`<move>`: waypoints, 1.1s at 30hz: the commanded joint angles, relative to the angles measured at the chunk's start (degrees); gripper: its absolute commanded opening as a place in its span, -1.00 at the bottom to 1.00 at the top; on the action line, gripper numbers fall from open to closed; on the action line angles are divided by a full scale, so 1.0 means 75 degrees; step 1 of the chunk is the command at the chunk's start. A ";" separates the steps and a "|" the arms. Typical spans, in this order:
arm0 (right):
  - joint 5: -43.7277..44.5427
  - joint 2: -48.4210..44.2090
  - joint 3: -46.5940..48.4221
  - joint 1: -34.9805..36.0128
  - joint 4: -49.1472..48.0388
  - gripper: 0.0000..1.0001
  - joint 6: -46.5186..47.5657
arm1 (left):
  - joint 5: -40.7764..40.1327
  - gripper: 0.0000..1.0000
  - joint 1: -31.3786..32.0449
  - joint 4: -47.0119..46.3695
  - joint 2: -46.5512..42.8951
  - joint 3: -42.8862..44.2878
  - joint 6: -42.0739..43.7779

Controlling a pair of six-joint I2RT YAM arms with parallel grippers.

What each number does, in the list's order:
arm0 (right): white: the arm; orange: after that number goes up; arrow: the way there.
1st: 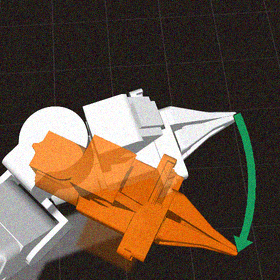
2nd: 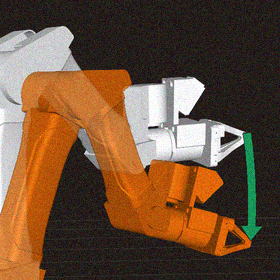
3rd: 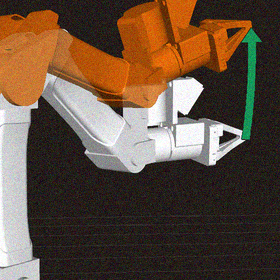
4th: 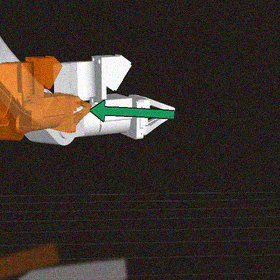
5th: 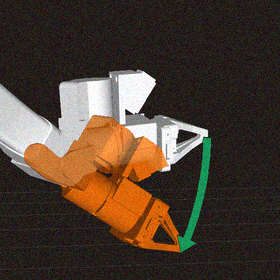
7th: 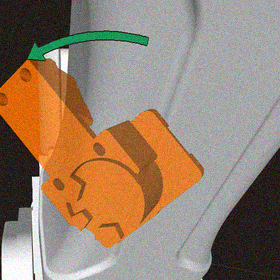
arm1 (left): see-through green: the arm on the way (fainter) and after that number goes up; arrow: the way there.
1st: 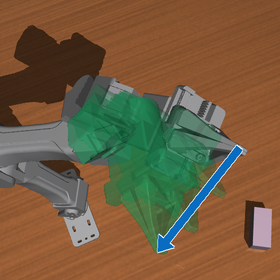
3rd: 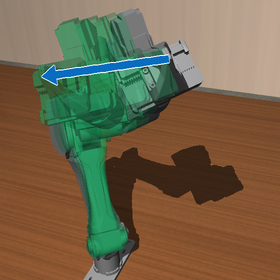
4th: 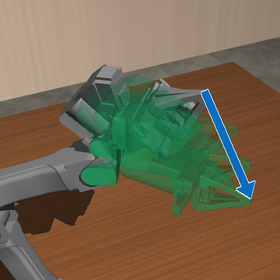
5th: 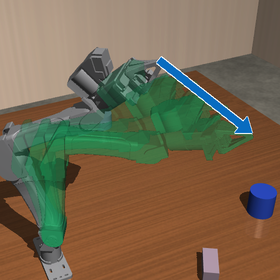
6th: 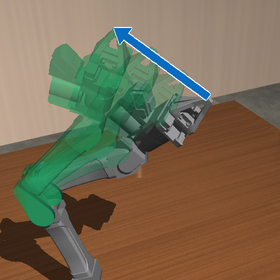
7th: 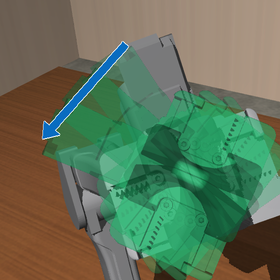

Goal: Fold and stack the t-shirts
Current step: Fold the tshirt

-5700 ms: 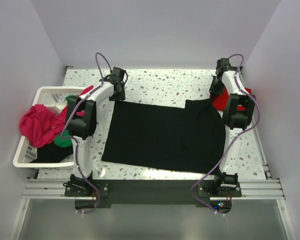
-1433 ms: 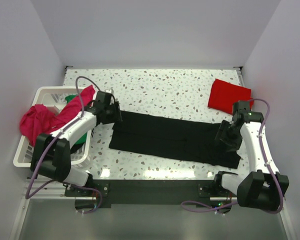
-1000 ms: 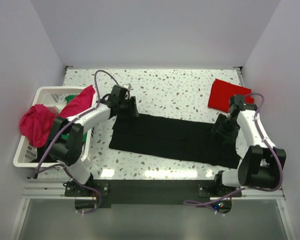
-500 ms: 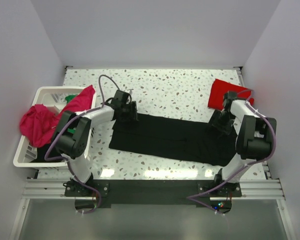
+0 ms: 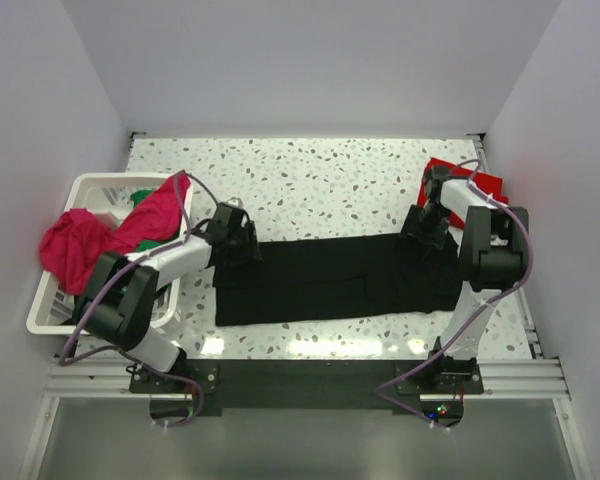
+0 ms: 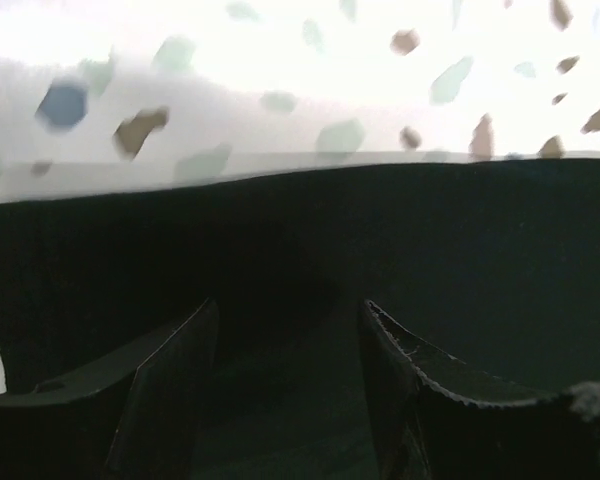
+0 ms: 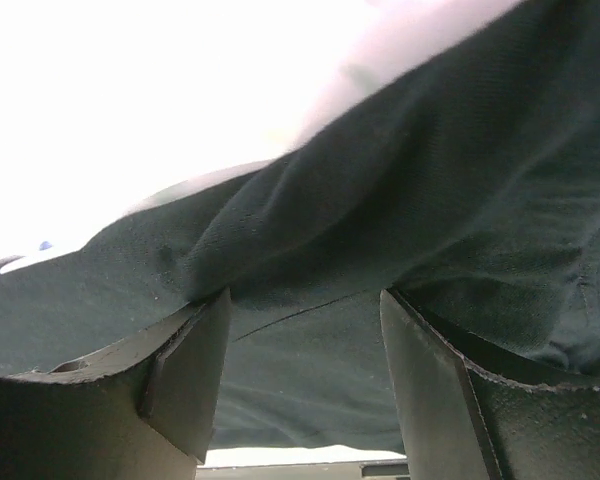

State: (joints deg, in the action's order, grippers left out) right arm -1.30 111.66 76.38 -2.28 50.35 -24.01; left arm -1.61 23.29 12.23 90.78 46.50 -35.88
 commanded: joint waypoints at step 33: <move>-0.0061 0.3148 0.7312 0.1747 0.0213 0.32 -0.0373 | -0.0419 0.37 0.0047 0.1793 -0.2191 0.0163 -0.0092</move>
State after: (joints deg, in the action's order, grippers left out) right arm -3.31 137.91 129.43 12.53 53.84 -27.05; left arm -6.15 23.40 30.98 72.44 45.89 -39.35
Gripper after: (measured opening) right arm 0.659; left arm 0.681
